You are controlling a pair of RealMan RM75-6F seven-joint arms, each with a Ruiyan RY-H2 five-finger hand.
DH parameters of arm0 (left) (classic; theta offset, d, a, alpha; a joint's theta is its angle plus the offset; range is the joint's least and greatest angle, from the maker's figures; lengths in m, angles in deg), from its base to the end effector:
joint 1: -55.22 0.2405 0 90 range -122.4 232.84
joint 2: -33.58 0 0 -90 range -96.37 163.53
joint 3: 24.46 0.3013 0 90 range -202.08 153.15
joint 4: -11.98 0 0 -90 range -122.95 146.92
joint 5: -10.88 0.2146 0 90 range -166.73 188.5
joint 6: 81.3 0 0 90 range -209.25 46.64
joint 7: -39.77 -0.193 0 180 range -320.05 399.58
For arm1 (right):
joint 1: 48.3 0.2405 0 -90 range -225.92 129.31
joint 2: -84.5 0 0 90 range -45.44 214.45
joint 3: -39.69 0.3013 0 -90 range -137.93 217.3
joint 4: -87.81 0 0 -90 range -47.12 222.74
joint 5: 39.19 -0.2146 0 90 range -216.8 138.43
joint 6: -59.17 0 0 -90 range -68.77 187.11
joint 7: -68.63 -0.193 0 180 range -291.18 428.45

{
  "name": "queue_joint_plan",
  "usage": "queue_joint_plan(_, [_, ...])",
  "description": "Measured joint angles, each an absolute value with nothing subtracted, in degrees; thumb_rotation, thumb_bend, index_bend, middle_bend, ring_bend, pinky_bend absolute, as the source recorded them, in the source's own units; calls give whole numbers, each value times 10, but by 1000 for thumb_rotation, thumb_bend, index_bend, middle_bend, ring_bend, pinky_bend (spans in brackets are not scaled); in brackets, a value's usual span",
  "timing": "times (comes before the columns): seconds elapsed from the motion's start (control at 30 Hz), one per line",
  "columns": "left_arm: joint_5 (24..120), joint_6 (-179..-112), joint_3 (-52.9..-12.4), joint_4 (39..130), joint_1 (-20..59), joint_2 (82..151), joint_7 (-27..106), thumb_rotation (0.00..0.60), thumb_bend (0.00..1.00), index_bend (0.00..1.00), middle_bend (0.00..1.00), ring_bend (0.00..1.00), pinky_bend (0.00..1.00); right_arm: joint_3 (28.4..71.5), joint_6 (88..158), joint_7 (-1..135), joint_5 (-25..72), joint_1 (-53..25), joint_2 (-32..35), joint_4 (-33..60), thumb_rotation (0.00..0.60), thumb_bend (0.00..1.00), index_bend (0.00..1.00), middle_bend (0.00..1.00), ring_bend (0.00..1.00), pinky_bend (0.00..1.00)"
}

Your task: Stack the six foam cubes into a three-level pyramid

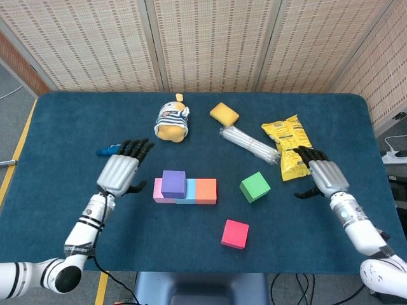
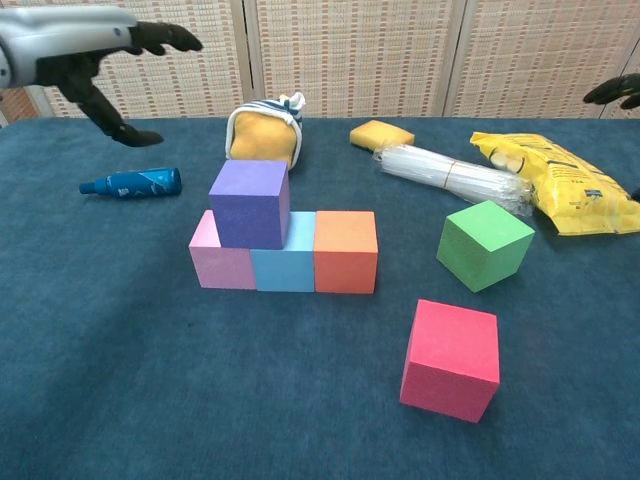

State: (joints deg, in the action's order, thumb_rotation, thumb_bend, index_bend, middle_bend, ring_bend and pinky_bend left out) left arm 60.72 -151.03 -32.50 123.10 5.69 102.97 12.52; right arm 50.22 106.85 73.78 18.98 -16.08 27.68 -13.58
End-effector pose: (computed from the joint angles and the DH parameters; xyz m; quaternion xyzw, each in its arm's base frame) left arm -0.1155 0.4121 0.0850 -0.7046 -0.3605 -0.4003 0.4618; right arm -0.2697 -0.3871 0.1369 0.6636 -0.4965 0.3066 0.4680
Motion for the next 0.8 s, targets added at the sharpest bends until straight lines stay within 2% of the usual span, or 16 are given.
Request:
queue_joint_plan(0.27, [693, -1534, -300, 1193, 142, 986, 230, 600, 301, 90, 31, 0, 74, 486, 1021, 779, 211, -104, 223, -78, 600, 199, 181, 162, 0, 108])
queue_joint_plan(0.47, [751, -1547, -277, 1171, 190, 972, 279, 600, 301, 107, 36, 0, 82, 481, 1012, 814, 203, -74, 163, -31, 600, 199, 317, 223, 21, 116])
queue_joint_plan(0.8, [808, -1560, -264, 1148, 246, 967, 342, 600, 297, 114, 38, 0, 83, 470, 1004, 856, 179, -36, 79, 48, 600, 199, 374, 259, 62, 118])
